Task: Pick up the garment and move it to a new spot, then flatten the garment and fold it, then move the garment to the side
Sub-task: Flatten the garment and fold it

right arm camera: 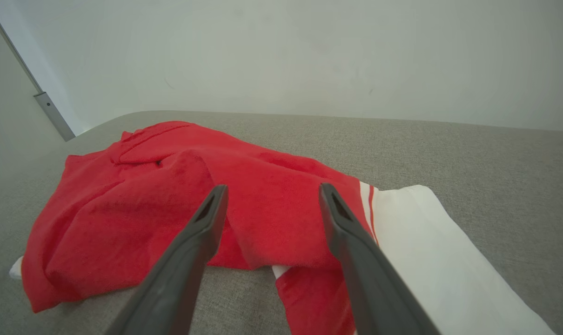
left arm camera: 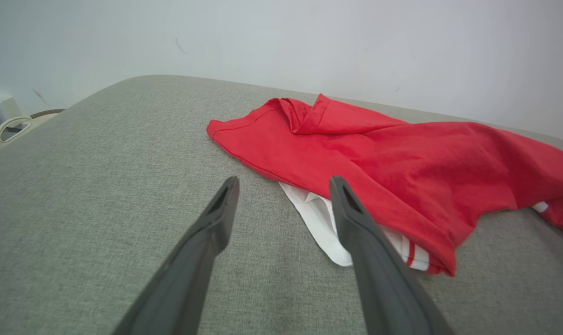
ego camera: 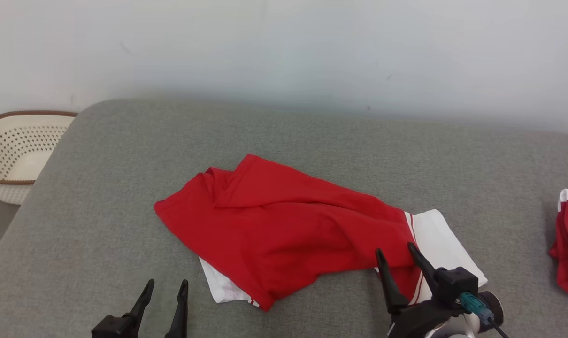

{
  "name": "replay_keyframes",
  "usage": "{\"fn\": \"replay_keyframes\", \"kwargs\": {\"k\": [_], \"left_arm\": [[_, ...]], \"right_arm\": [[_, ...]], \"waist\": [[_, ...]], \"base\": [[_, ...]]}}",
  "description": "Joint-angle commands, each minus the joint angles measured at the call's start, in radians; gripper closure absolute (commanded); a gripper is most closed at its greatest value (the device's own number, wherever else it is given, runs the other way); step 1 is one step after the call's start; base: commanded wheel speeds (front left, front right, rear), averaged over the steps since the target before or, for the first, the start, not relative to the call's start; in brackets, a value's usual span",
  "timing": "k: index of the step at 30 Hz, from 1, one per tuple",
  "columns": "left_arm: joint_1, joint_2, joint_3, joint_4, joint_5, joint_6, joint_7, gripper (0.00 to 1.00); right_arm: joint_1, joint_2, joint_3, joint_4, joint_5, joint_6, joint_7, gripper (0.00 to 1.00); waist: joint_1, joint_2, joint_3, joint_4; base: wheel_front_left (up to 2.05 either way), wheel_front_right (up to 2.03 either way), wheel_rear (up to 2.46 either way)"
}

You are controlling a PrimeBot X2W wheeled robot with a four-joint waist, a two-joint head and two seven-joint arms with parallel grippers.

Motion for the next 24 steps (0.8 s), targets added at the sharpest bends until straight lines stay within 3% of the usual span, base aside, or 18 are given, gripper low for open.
{"fn": "replay_keyframes", "kwargs": {"k": [1,8,17,18,19,20,21,24], "left_arm": [[0.019,0.0,0.002,-0.007,-0.002,-0.001,0.0,0.0],[0.002,0.0,-0.011,-0.028,-0.025,0.004,0.0,0.0],[-0.022,0.0,-0.019,-0.035,-0.039,0.006,0.0,0.0],[-0.025,0.0,-0.022,-0.037,-0.039,0.006,0.0,0.0],[-0.027,0.0,-0.026,-0.038,-0.043,0.006,0.0,0.0],[-0.03,0.0,-0.028,-0.039,-0.046,0.007,0.0,0.0],[-0.033,0.0,-0.032,-0.041,-0.047,0.007,0.0,0.0],[-0.048,0.0,-0.043,-0.048,-0.056,0.009,0.0,0.0]], "right_arm": [[0.005,-0.012,-0.009,0.021,-0.01,-0.001,0.0,0.0],[-0.012,-0.035,-0.079,0.093,-0.039,-0.001,0.0,0.0],[-0.033,-0.014,-0.186,0.175,-0.075,-0.001,0.0,0.0],[-0.042,-0.012,-0.189,0.188,-0.074,-0.001,0.0,0.06],[-0.051,-0.013,-0.193,0.199,-0.076,-0.001,0.0,0.27],[-0.065,-0.019,-0.201,0.202,-0.08,-0.001,0.0,0.89],[-0.081,-0.03,-0.212,0.195,-0.089,-0.001,0.0,1.0],[-0.122,-0.064,-0.228,0.198,-0.114,-0.001,0.0,1.0]], "waist": [[0.0001,0.0001,0.011,0.016],[0.0001,0.0001,0.042,0.05],[0.0001,0.0001,0.092,0.076],[0.0001,0.0001,0.098,0.079],[0.0001,0.0001,0.105,0.083],[0.0001,0.0001,0.112,0.087],[0.0001,0.0001,0.122,0.093],[0.0001,0.0001,0.146,0.111]], "base": [[0.0,0.0,0.0],[0.0,0.0,0.0],[0.0,0.0,0.0],[0.0,0.0,0.0],[0.0,0.0,0.0],[0.0,0.0,0.0],[0.0,0.0,0.0],[0.0,0.0,0.0]]}}
